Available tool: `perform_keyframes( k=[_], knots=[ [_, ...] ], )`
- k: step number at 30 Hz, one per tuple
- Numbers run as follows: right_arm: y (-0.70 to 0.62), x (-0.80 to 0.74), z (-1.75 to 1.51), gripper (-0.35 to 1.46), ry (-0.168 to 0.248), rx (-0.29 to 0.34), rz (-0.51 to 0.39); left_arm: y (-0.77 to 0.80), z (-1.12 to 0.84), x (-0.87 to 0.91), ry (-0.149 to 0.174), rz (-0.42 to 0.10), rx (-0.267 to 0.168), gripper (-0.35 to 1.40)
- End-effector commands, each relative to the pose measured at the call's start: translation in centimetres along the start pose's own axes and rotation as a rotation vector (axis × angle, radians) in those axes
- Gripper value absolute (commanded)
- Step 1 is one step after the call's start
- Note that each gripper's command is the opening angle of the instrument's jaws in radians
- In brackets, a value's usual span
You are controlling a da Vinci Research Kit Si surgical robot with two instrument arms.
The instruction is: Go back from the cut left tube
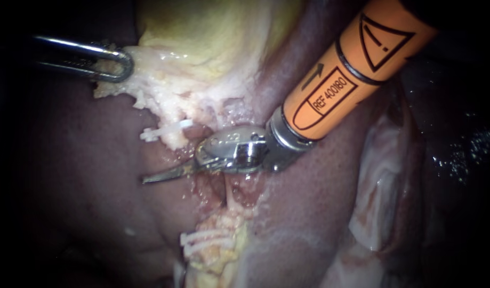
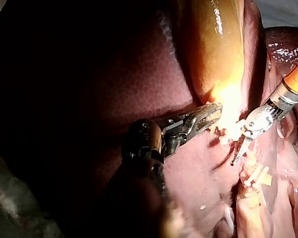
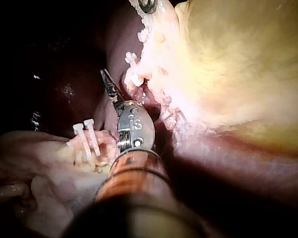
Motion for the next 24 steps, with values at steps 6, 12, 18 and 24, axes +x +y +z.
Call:
perform_keyframes(
  k=[6,12,18,24],
  knots=[
    [-0.04,0.03,0.00,0.84,0.004,-0.013,0.110,0.00,0.00,0.00,0.000,0.000,0.000,-0.35],
    [-0.06,0.05,0.03,1.37,0.018,-0.049,0.133,-0.01,0.00,0.00,0.000,0.000,0.000,-0.35],
    [-0.10,0.03,-0.02,1.42,0.020,-0.046,0.132,-0.02,0.00,0.00,0.000,0.000,-0.001,-0.35],
    [-0.41,-0.17,-0.39,1.43,0.045,-0.217,0.075,-0.05,0.00,0.00,-0.001,0.001,-0.001,-0.35]
  ],
)
